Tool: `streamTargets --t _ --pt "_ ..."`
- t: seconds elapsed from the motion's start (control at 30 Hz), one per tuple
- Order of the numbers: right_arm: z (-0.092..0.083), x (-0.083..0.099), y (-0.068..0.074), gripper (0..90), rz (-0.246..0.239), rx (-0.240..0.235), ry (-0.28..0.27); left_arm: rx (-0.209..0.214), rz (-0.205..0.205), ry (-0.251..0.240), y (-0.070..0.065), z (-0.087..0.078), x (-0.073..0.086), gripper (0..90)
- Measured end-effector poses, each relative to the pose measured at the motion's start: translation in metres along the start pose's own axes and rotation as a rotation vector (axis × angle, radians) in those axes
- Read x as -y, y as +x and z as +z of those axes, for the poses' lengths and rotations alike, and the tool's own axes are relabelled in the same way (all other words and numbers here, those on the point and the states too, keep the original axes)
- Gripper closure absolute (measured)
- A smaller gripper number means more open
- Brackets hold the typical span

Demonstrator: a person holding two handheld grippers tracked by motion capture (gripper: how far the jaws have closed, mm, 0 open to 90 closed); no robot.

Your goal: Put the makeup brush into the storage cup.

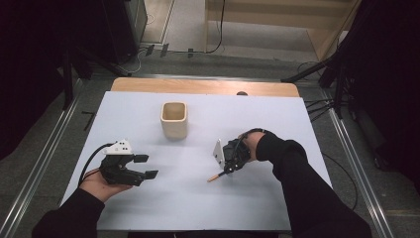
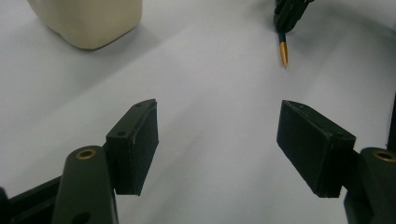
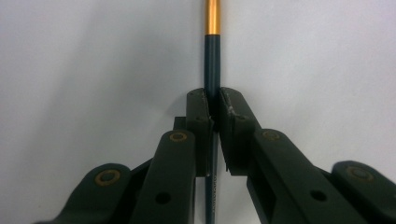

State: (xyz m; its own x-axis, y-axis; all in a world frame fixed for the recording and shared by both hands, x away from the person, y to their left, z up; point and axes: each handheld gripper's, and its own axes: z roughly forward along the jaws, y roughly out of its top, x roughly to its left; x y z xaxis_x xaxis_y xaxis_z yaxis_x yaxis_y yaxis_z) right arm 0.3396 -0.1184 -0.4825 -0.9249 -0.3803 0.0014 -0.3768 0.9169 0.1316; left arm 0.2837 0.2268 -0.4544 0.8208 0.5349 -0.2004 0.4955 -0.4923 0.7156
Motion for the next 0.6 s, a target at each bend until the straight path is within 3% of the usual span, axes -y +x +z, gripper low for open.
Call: streamTargets --t 0.4,0.5,0.53,0.57,0.6 --pt "-0.003 0.0 -0.003 84.6 0.044 0.002 -0.027 -0.001 -0.003 0.001 0.001 -0.001 0.0 30.1" --pt "-0.013 0.001 -0.002 84.6 0.125 -0.018 -0.052 -0.001 -0.003 -0.001 0.0 -0.001 0.0 30.1" --pt "-0.013 0.001 -0.002 84.6 0.125 -0.018 -0.052 -0.001 -0.003 -0.001 0.0 -0.001 0.0 30.1" --pt "-0.018 0.002 -0.002 84.7 0.189 -0.021 -0.059 0.0 -0.004 -0.003 0.001 -0.001 0.0 30.1" --pt "-0.021 0.003 -0.003 84.6 0.211 -0.015 -0.067 0.0 -0.005 -0.005 0.001 -0.001 0.0 30.1"
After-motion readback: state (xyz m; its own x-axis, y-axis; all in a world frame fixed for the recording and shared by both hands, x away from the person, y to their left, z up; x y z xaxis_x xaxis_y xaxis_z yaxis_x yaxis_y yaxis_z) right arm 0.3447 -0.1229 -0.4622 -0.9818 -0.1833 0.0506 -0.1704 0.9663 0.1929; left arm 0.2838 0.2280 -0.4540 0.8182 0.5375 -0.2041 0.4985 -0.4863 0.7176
